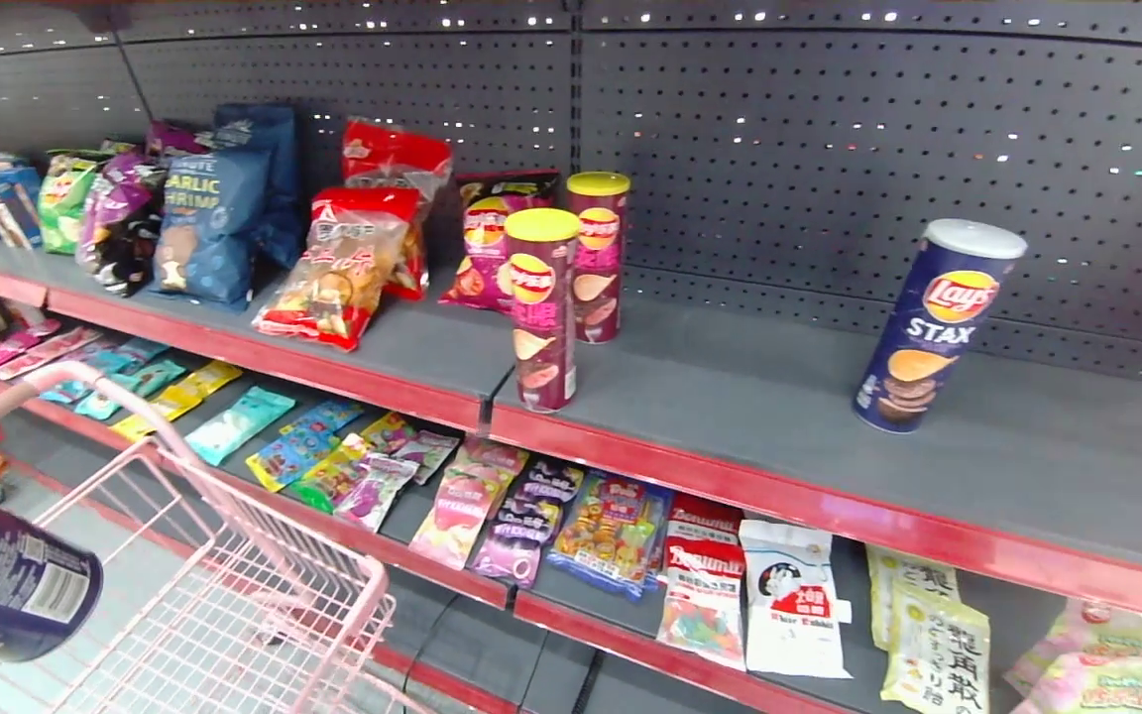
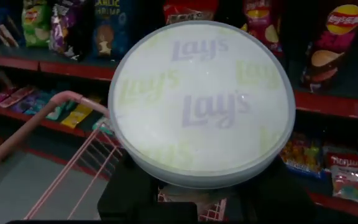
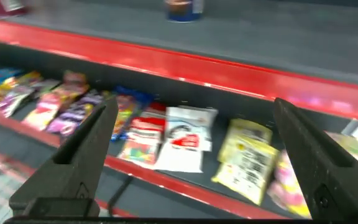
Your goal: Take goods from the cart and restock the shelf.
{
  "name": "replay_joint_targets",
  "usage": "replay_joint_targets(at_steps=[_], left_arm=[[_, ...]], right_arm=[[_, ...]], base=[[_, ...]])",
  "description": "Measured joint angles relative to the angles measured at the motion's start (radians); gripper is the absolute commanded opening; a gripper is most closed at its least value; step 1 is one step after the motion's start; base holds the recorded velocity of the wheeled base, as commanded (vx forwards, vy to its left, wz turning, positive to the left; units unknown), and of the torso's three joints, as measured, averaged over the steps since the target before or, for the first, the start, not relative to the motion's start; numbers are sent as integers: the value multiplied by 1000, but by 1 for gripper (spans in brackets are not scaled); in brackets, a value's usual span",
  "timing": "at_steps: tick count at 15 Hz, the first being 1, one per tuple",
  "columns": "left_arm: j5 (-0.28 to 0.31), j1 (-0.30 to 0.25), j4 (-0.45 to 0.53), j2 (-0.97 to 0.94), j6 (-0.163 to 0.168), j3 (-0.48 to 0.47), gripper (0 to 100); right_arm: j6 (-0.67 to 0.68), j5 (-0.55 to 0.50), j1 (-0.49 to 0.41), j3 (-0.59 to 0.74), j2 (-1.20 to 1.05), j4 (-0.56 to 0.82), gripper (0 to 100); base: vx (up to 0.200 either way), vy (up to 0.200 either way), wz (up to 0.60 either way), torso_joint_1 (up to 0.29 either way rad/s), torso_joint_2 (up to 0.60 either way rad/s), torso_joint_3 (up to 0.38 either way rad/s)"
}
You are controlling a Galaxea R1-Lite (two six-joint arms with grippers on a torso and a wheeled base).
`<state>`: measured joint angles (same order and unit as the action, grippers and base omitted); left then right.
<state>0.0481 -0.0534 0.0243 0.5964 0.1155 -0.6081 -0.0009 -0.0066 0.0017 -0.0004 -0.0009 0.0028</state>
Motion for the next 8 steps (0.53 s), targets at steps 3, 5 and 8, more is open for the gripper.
replay_joint_targets(at_steps=[3, 5, 8], left_arm=[[-32, -4, 2, -28, 49, 43, 0], [-44, -4, 2, -36, 71, 55, 0], [-44, -4, -1, -42, 71, 59, 0]], right_arm=[[1, -1, 0, 0, 0, 1, 100], [2, -1, 0, 0, 0, 1, 100], [0, 0, 0, 0, 0, 1, 100]], base=[[0, 0, -600, 2, -2, 1], [0, 0, -600, 7, 0, 2], [67, 0, -200, 6, 2, 3]])
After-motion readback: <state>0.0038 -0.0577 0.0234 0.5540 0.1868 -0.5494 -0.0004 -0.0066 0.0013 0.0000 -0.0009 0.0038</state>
